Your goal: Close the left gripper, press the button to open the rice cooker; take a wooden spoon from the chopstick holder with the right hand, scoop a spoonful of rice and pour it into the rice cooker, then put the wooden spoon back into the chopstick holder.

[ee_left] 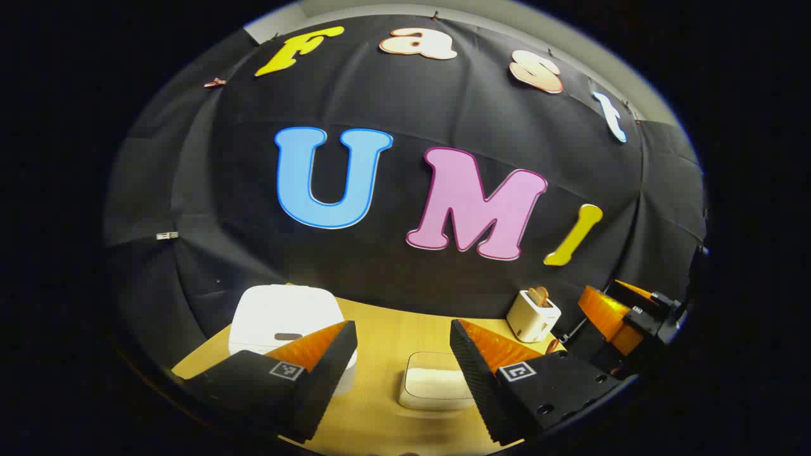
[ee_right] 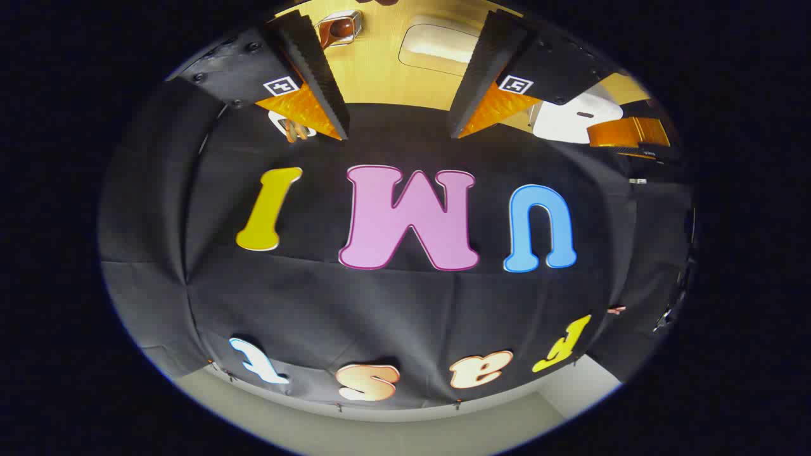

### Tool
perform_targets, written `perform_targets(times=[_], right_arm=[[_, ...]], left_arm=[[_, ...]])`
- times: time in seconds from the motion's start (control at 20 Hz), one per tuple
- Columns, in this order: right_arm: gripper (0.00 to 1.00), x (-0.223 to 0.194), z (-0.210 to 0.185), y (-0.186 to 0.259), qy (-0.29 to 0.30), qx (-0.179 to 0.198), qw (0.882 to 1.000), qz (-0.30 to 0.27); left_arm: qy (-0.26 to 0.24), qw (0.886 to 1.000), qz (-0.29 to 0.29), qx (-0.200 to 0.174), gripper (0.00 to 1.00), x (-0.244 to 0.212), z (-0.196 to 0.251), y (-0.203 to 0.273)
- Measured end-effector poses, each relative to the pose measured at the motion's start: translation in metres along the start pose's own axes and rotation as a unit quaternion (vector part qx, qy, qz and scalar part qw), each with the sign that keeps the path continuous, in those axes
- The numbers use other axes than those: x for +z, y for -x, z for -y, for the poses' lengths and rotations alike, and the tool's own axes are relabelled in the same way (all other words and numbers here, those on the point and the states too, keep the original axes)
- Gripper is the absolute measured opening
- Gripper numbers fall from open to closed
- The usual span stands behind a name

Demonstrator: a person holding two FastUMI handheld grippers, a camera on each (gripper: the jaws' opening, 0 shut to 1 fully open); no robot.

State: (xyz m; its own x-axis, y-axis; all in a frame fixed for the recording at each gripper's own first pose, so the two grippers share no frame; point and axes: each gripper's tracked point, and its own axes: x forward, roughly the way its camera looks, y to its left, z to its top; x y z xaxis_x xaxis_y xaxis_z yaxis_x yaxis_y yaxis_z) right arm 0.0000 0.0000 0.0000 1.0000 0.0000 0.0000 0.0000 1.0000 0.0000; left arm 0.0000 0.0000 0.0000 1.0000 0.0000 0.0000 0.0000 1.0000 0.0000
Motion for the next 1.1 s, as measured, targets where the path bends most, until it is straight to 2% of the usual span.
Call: perform_targets(times=[0.1,0.3,0.45,0.55,0.75,0.9,1.1], right_arm=[[0.98,0.002,0.01,0.004,-0.016,-0.011,1.0,0.004],[0.98,-0.021,0.015,0.017,-0.051,-0.036,0.998,-0.024],[0.98,-0.04,0.02,0.033,-0.065,-0.058,0.995,-0.053],[0.98,-0.048,0.021,0.038,-0.074,-0.068,0.993,-0.069],[0.98,-0.06,0.025,0.048,-0.092,-0.091,0.987,-0.094],[0.98,-0.058,0.033,0.05,-0.098,-0.117,0.984,-0.093],[0.98,-0.055,0.035,0.051,-0.1,-0.13,0.983,-0.088]], left_arm=[[0.003,1.0,0.015,-0.006,0.95,0.008,0.007,0.002],[-0.044,0.999,-0.004,0.032,0.95,-0.003,-0.01,-0.002],[-0.054,0.998,-0.02,0.009,0.95,-0.011,-0.006,0.001],[-0.069,0.997,-0.026,0.007,0.95,-0.017,-0.008,0.001],[-0.065,0.997,-0.045,-0.01,0.96,-0.032,-0.007,0.003],[-0.07,0.996,-0.048,-0.018,0.96,-0.034,-0.011,0.003],[-0.054,0.997,-0.05,-0.025,0.95,-0.032,-0.019,-0.001]])
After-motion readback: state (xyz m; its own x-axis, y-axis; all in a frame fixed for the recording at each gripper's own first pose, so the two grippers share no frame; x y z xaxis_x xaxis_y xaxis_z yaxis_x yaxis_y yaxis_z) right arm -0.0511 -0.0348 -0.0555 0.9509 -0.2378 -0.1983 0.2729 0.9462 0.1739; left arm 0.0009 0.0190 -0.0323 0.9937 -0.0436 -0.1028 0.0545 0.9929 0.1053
